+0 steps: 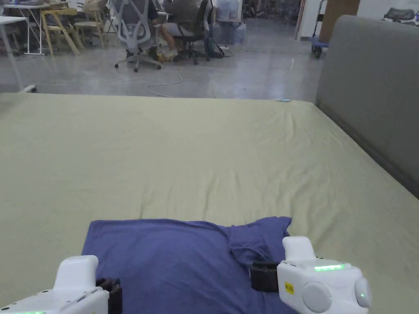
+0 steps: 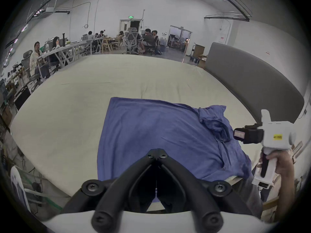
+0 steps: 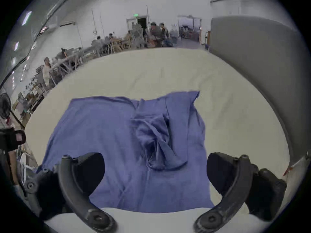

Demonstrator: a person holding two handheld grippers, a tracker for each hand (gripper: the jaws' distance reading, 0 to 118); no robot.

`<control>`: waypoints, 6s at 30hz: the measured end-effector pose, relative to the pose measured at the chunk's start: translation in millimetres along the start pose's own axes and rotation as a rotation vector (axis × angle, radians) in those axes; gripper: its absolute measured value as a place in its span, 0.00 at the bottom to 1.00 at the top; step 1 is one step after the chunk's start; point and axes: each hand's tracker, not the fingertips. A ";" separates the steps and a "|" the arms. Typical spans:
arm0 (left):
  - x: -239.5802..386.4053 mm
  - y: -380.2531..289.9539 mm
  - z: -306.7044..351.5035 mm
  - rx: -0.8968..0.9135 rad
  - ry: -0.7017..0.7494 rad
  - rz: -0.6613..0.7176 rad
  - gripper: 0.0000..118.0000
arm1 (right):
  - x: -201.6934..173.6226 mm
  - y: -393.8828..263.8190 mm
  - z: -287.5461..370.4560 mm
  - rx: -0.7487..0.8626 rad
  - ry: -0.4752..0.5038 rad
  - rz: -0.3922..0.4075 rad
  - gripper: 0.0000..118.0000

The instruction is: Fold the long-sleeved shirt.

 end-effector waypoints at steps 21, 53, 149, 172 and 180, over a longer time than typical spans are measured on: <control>-103.1 159.3 -233.2 -0.147 0.218 0.010 0.96 | 14.5 -3.1 -4.7 -0.063 0.048 -0.094 0.00; -60.9 138.7 -186.7 -0.170 0.102 -0.037 0.00 | 71.2 148.5 -236.4 -0.444 -0.037 -0.033 0.46; -162.0 -11.9 -54.8 -0.218 -0.402 0.484 0.03 | -20.8 16.6 112.9 0.021 0.137 0.020 0.00; 80.9 39.4 -39.5 -0.278 -0.692 0.225 0.03 | -2.6 0.1 111.2 0.035 0.157 -0.061 0.00; 128.5 -24.6 -147.3 -0.547 -0.643 0.285 0.62 | 18.6 -12.3 119.3 0.033 0.151 -0.104 0.00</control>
